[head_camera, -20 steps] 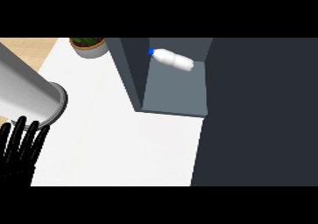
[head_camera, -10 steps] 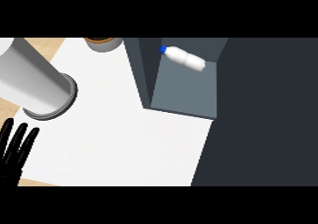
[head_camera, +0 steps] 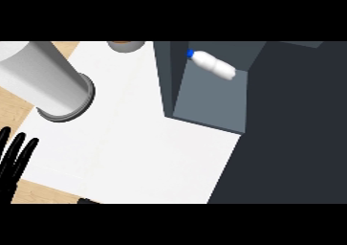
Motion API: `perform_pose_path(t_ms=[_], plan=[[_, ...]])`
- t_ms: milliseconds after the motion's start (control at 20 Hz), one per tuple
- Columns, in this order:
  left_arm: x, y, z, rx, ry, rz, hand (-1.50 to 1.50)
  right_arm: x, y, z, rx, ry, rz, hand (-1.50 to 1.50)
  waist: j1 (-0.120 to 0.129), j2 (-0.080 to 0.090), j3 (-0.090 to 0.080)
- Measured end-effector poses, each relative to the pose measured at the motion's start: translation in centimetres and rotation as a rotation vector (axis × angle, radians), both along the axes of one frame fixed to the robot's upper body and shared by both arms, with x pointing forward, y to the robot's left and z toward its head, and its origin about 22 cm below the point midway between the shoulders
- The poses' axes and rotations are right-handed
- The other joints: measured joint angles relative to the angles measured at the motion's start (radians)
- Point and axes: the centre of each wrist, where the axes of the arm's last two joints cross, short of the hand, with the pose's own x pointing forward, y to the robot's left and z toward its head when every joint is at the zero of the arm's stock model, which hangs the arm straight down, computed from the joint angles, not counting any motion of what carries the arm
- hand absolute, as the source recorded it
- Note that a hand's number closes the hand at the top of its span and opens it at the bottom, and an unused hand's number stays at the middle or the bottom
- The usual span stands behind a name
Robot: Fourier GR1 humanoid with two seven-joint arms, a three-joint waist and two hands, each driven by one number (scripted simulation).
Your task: Pick up the bottled water, place it into the cabinet and close the cabinet
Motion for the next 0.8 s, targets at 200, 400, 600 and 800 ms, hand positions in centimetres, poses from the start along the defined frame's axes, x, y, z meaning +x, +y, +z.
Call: perform_pose_path(t_ms=[200,400,600,800], plan=[[0.2,0.4,0.2,0.007,-0.004,-0.005,-1.50,0.8,0.1,0.4,-0.043,-0.053,0.061,1.50,0.013,0.000,-0.002],[0.3,0.7,0.3,0.010,-0.006,-0.009,-1.50,1.3,0.2,0.8,-0.073,-0.082,0.098,1.50,0.014,-0.001,-0.003],[0.5,1.1,0.4,0.016,-0.005,-0.006,-1.50,1.7,0.2,1.1,-0.105,-0.111,0.131,1.50,0.012,-0.001,-0.006],[0.6,1.4,0.6,0.017,-0.011,-0.008,-1.50,2.0,0.2,1.3,-0.121,-0.131,0.147,1.50,0.009,0.000,-0.008]])
